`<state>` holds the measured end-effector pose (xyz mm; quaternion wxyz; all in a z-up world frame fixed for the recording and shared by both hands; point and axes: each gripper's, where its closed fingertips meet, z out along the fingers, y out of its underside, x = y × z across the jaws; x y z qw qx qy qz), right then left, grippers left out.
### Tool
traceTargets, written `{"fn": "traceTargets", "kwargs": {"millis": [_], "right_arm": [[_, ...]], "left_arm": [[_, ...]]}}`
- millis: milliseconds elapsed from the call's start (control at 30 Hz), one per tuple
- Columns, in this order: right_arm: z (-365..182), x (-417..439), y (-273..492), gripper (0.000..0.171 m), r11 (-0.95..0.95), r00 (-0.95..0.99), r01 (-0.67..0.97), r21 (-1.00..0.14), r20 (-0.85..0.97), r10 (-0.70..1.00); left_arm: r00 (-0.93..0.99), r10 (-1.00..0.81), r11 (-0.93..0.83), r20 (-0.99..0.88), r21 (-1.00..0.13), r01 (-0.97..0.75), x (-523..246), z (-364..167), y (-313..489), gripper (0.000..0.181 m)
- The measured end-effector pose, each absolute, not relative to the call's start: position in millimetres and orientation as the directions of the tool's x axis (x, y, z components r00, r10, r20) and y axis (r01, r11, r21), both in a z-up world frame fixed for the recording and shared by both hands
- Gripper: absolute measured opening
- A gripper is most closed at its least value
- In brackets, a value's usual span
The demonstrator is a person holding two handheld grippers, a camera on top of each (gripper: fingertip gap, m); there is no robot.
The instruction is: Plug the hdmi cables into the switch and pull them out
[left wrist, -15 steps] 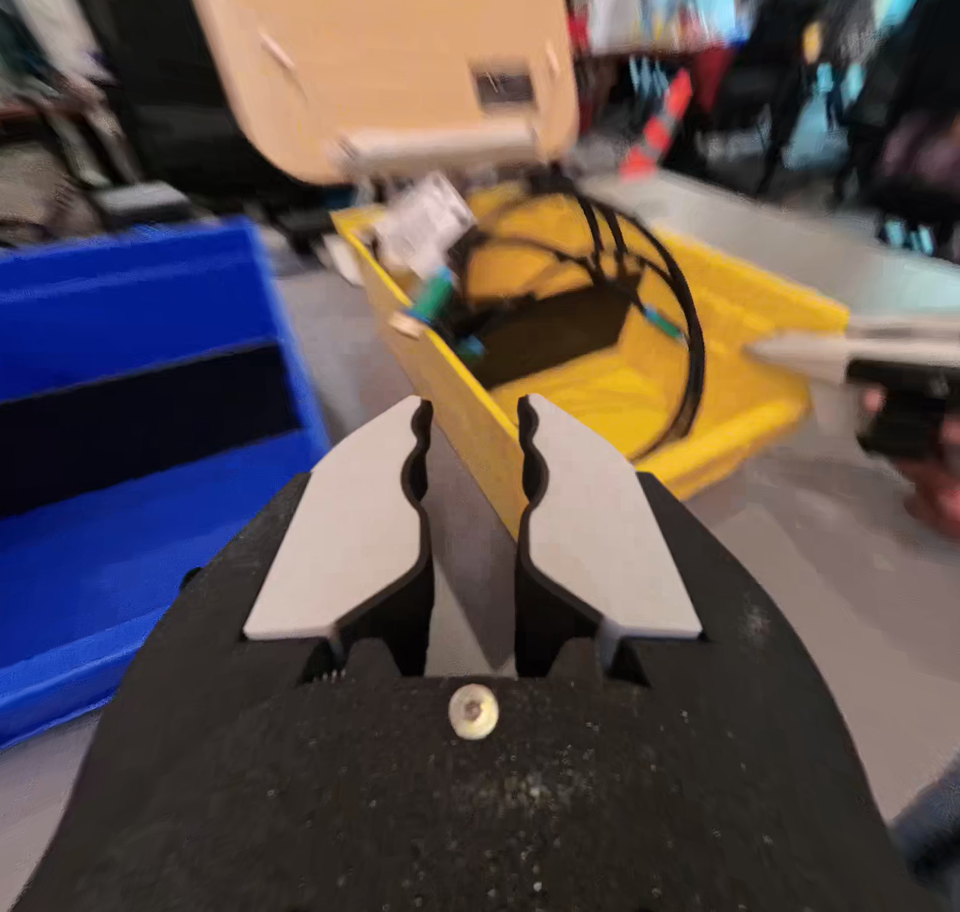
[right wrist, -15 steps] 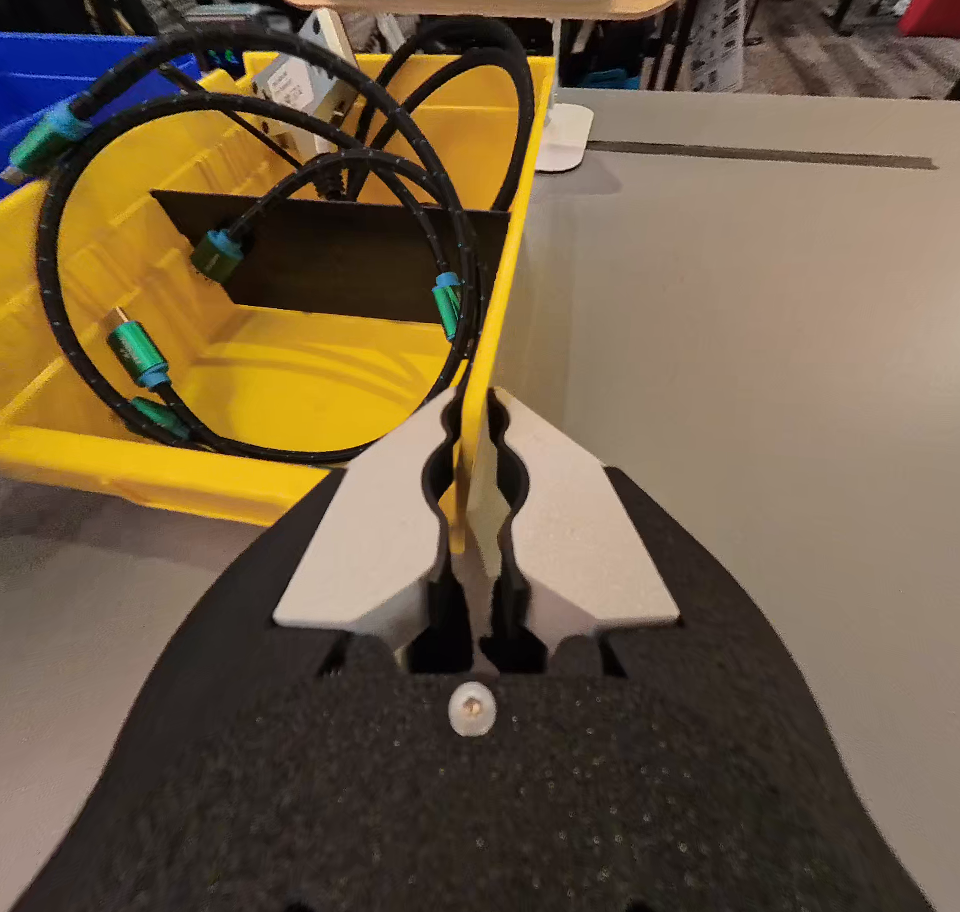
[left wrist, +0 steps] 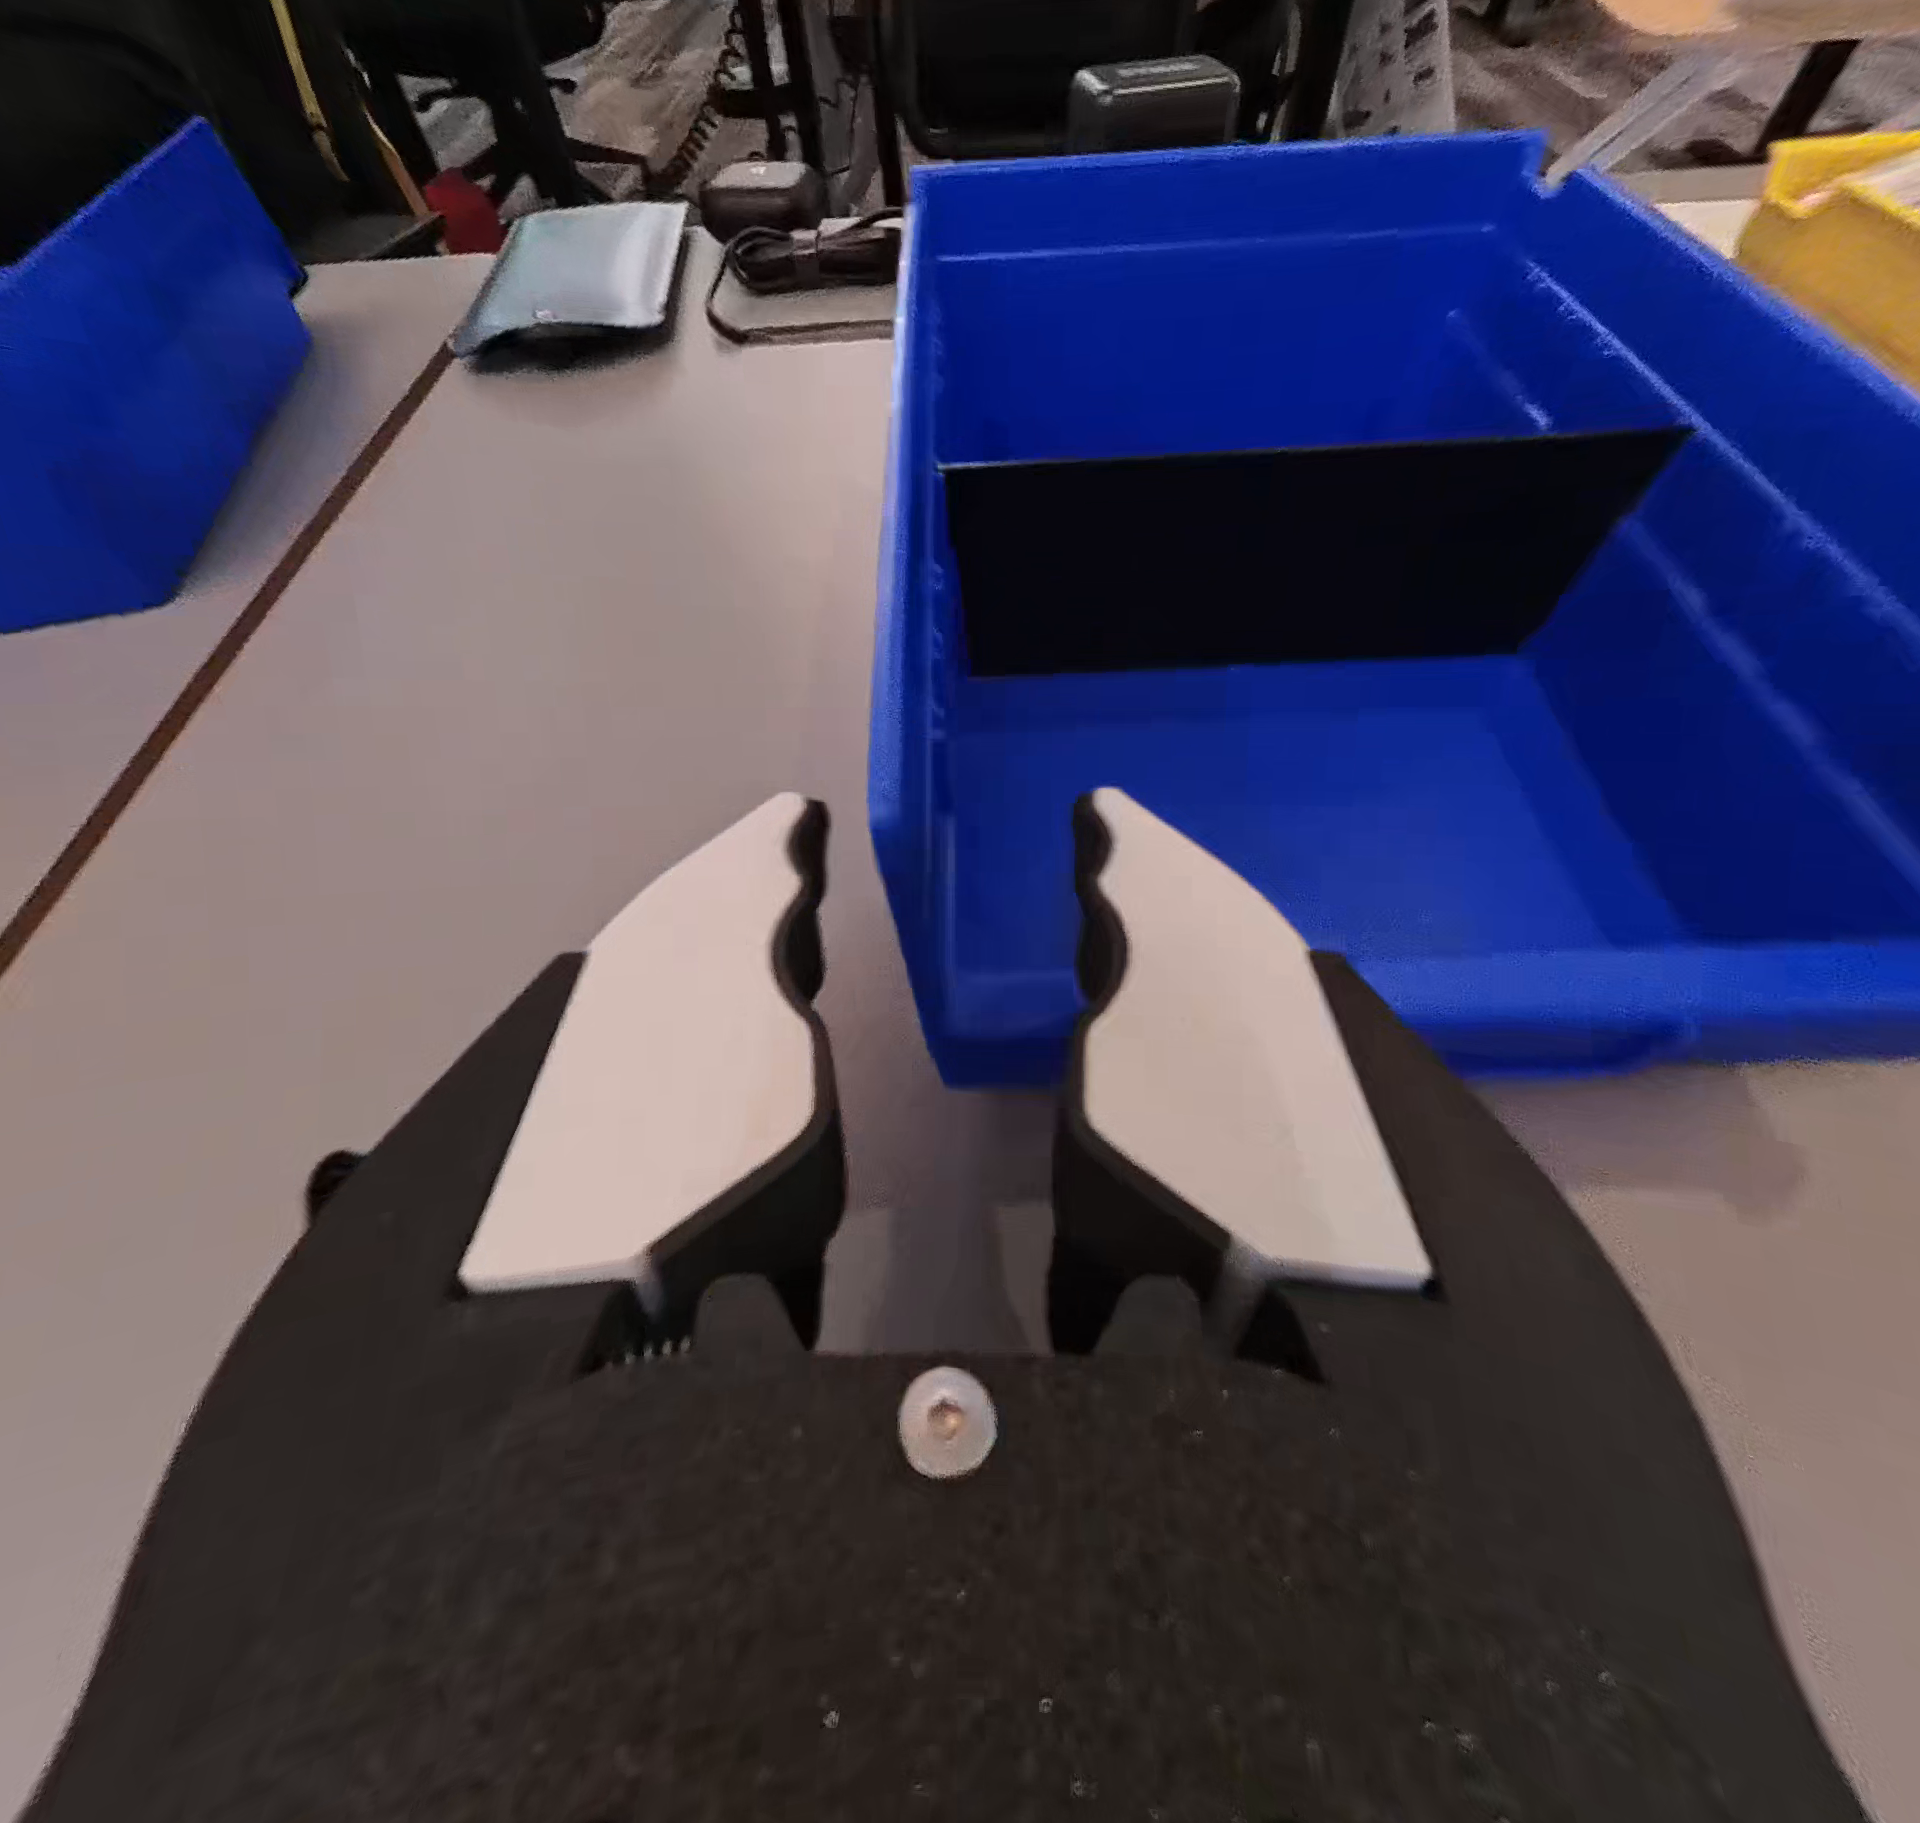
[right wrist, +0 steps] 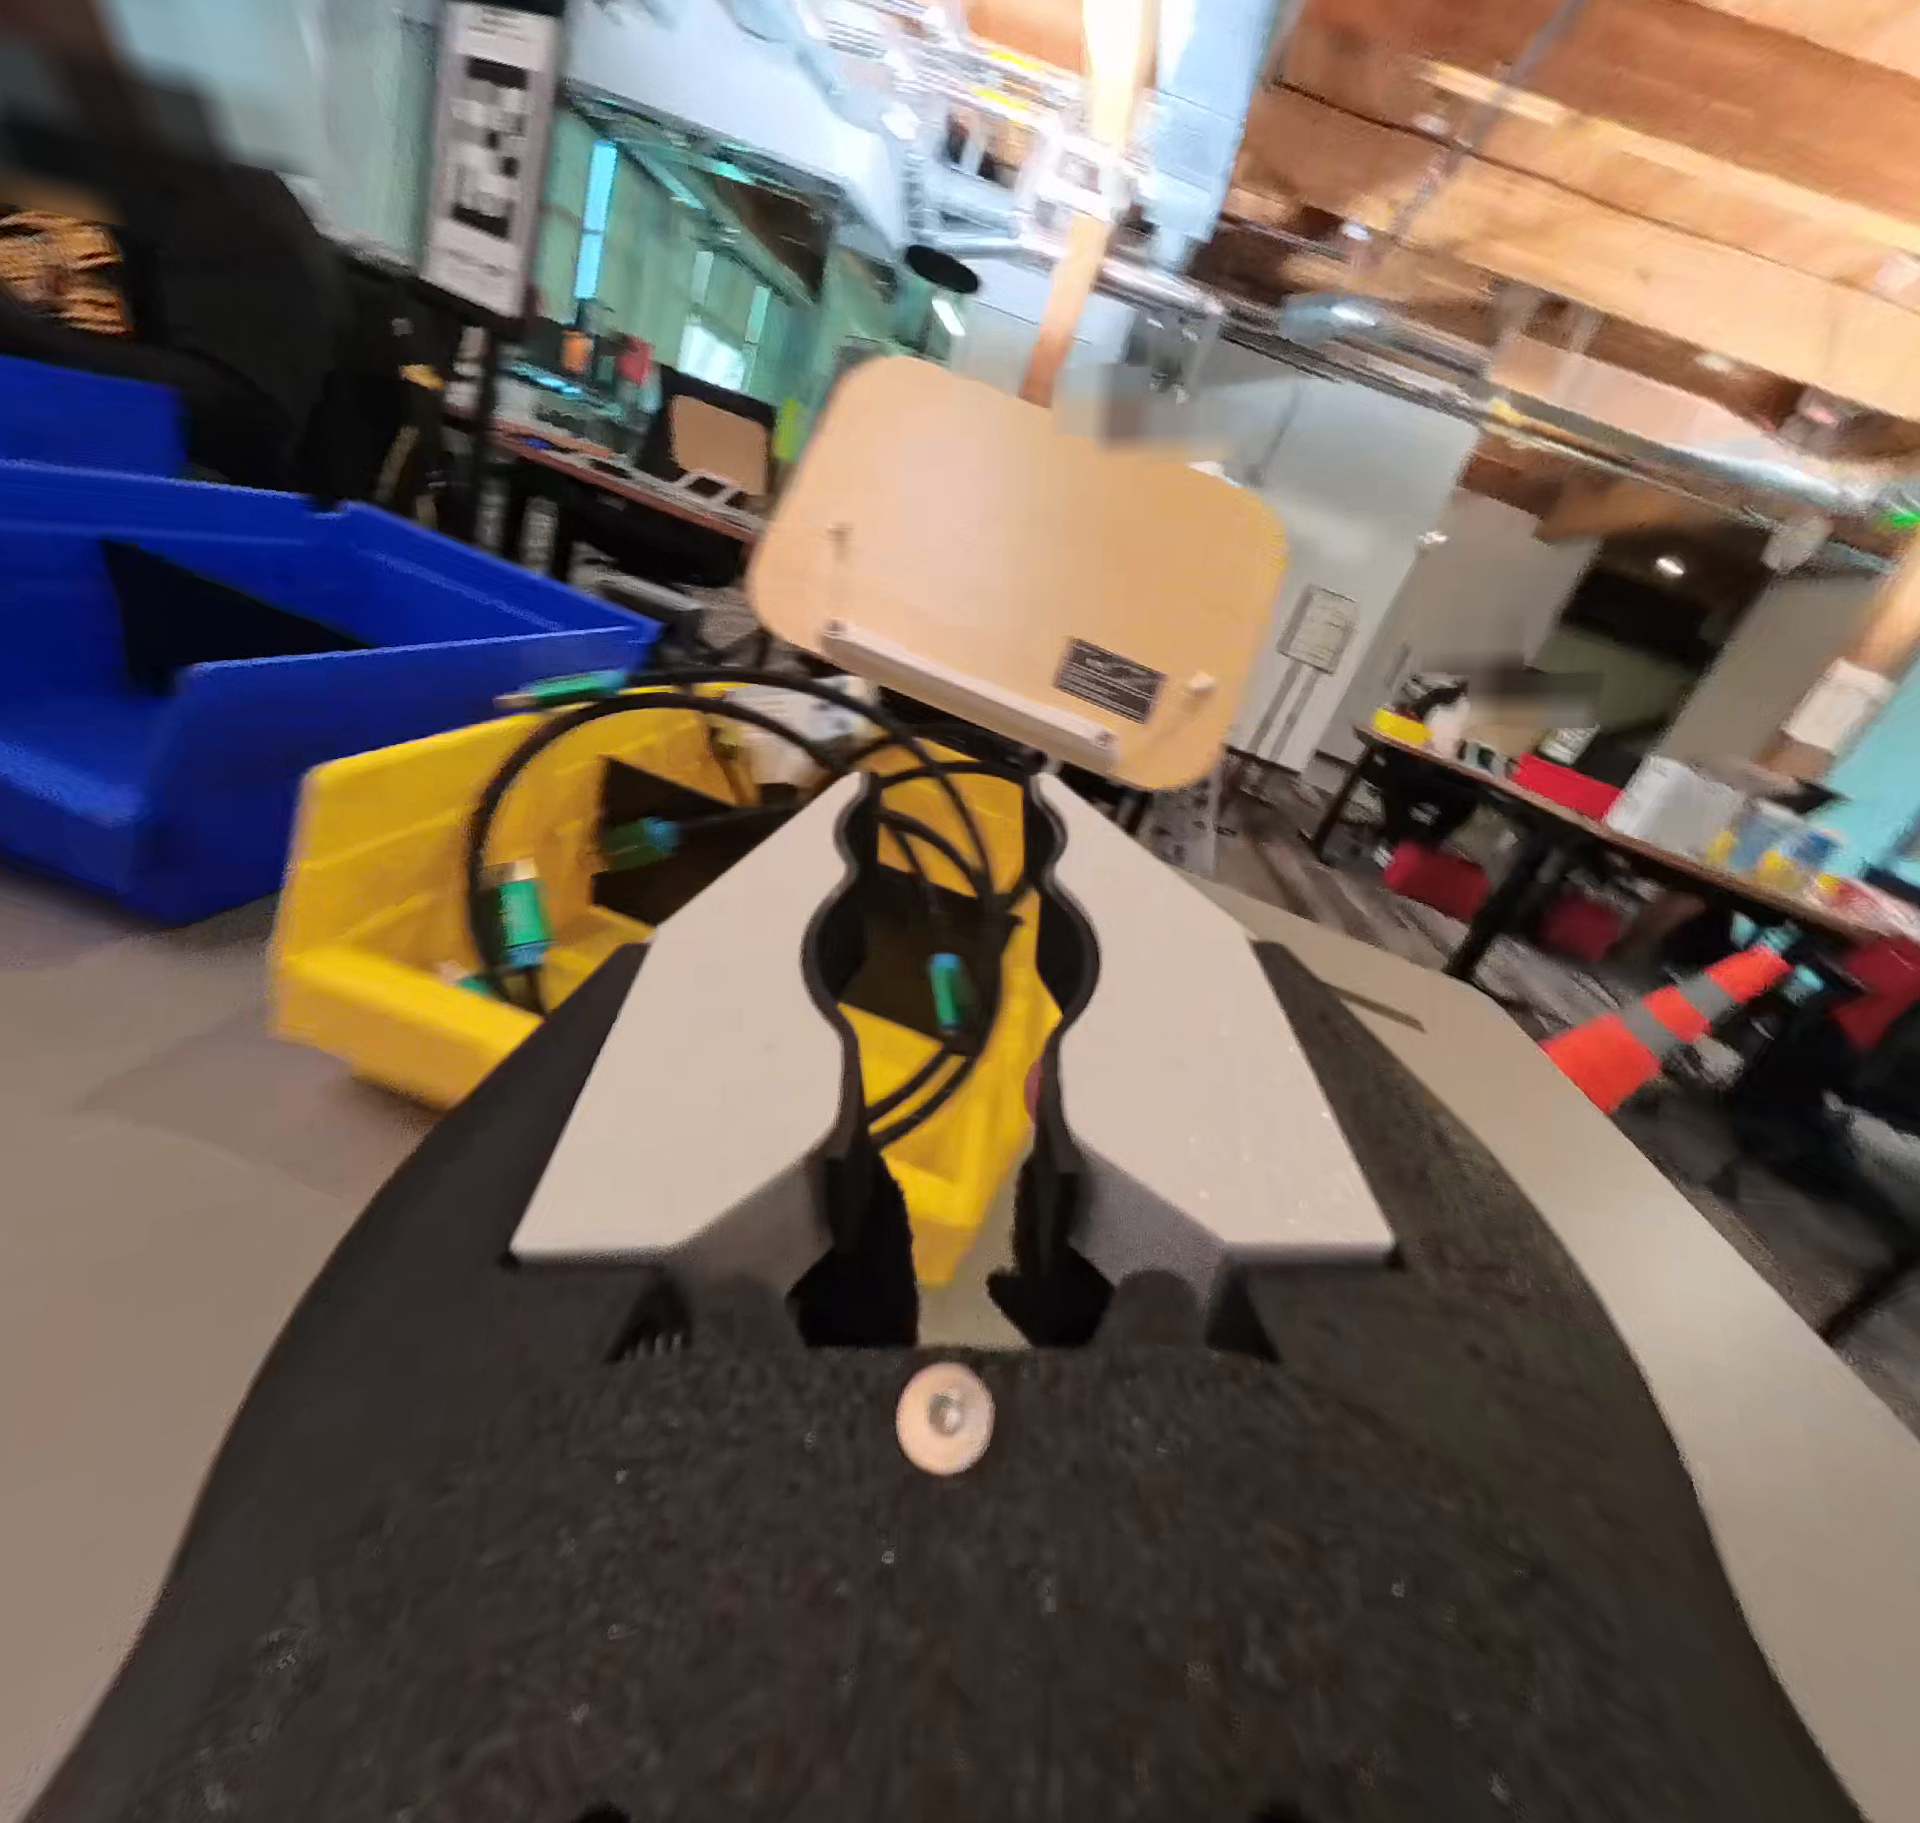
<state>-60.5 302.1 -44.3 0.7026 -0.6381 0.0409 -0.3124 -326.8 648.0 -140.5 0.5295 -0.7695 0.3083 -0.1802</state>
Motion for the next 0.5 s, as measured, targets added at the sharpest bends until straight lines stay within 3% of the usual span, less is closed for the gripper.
{"fn": "traceTargets", "kwargs": {"millis": [67,167,267,367,500], "right_arm": [[-59.0,-97.9,317.6,0.025,-0.020,0.855,0.390,-0.920,0.370,-0.364],[-95.4,-159.3,344.7,0.023,-0.100,0.965,0.230,-0.968,0.240,-0.109],[-126.0,-209.5,373.3,0.026,-0.227,0.997,0.058,-0.972,0.045,0.061],[-146.4,-230.1,401.9,0.029,-0.301,0.995,0.004,-0.954,-0.025,0.094],[-161.7,-222.9,422.3,0.035,-0.328,0.999,0.033,-0.944,0.042,-0.021]], "left_arm": [[0.770,-0.638,-0.303,-0.012,-0.915,-0.265,-324.9,-148.6,659.0,0.007],[0.714,-0.695,-0.374,0.088,-0.892,-0.254,-320.1,-155.2,648.5,0.003],[0.702,-0.709,-0.369,0.066,-0.883,-0.290,-327.8,-156.4,635.4,0.004],[0.717,-0.695,-0.378,0.050,-0.874,-0.305,-340.4,-157.0,608.0,0.004],[0.762,-0.647,-0.418,0.017,-0.844,-0.336,-362.5,-157.7,550.5,0.005]]}}
